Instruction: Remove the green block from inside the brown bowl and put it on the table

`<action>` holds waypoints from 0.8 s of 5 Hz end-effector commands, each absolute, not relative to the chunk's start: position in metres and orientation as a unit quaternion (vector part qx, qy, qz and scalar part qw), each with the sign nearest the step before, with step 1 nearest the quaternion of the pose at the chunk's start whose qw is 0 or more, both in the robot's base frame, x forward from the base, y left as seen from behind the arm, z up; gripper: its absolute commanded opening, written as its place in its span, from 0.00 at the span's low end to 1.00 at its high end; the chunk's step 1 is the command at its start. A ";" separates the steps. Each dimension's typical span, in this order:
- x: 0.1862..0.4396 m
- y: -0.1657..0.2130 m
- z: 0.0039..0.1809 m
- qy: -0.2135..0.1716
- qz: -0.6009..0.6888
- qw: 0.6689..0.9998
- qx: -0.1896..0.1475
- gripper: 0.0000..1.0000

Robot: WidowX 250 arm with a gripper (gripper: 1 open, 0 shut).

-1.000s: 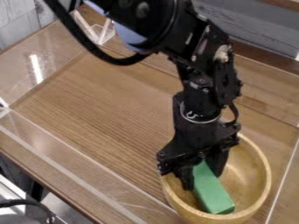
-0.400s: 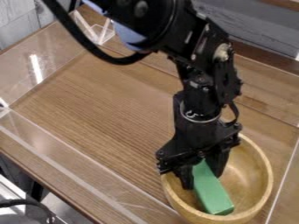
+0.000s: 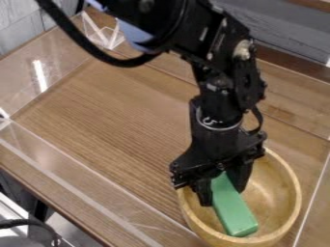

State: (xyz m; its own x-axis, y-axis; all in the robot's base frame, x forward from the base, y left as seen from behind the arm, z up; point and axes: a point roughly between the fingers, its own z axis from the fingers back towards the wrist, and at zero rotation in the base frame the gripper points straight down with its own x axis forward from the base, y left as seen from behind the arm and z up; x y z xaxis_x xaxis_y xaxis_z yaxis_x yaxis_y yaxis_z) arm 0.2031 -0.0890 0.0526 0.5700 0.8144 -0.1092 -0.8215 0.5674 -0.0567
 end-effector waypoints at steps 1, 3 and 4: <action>0.211 -0.088 0.073 0.015 0.468 0.881 -0.074 0.00; 0.208 -0.078 0.089 0.009 0.479 0.874 -0.080 0.00; 0.207 -0.072 0.093 0.008 0.484 0.871 -0.083 0.00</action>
State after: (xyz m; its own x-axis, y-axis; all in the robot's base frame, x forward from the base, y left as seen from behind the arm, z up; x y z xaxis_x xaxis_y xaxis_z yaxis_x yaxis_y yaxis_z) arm 0.1985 -0.0715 0.0803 0.5324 0.8395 -0.1081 -0.8463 0.5258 -0.0854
